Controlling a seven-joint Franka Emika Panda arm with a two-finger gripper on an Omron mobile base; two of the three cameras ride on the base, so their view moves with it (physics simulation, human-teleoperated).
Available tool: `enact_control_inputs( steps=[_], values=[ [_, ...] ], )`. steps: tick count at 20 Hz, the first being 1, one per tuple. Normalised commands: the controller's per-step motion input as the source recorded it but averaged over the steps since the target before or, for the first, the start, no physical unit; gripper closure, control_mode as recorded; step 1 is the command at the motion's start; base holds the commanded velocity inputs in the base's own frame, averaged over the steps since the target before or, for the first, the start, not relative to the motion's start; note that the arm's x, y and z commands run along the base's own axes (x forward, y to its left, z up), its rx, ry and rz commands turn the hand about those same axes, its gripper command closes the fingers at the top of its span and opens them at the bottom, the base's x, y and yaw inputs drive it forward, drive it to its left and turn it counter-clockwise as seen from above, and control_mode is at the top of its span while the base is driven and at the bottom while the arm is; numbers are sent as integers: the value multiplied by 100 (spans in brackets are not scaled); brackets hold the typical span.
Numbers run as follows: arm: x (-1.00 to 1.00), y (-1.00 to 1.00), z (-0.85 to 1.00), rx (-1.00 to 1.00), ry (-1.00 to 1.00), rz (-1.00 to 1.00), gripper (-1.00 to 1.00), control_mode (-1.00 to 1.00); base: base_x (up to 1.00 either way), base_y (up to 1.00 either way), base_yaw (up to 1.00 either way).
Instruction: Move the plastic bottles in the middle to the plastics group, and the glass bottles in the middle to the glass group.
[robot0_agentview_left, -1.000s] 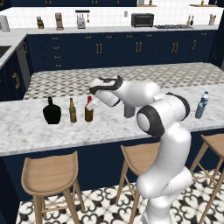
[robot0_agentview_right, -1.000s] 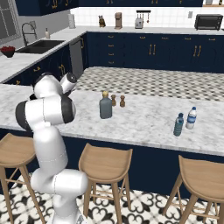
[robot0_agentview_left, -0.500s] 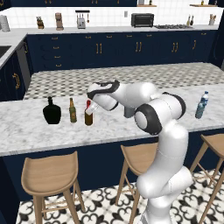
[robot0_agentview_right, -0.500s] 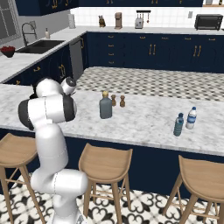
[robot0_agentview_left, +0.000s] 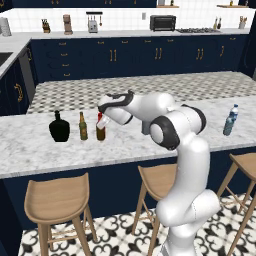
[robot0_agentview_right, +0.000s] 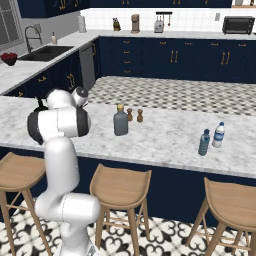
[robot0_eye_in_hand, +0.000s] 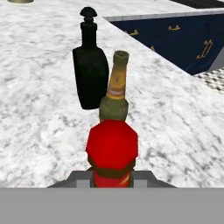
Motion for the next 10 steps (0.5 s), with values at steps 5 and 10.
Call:
enact_control_inputs(
  steps=[5,10],
  values=[
    [10,0,-4,0,0,0,100,-100,0,0,0],
    [2,2,-31,0,0,0,100,-100,0,0,0]
  ],
)
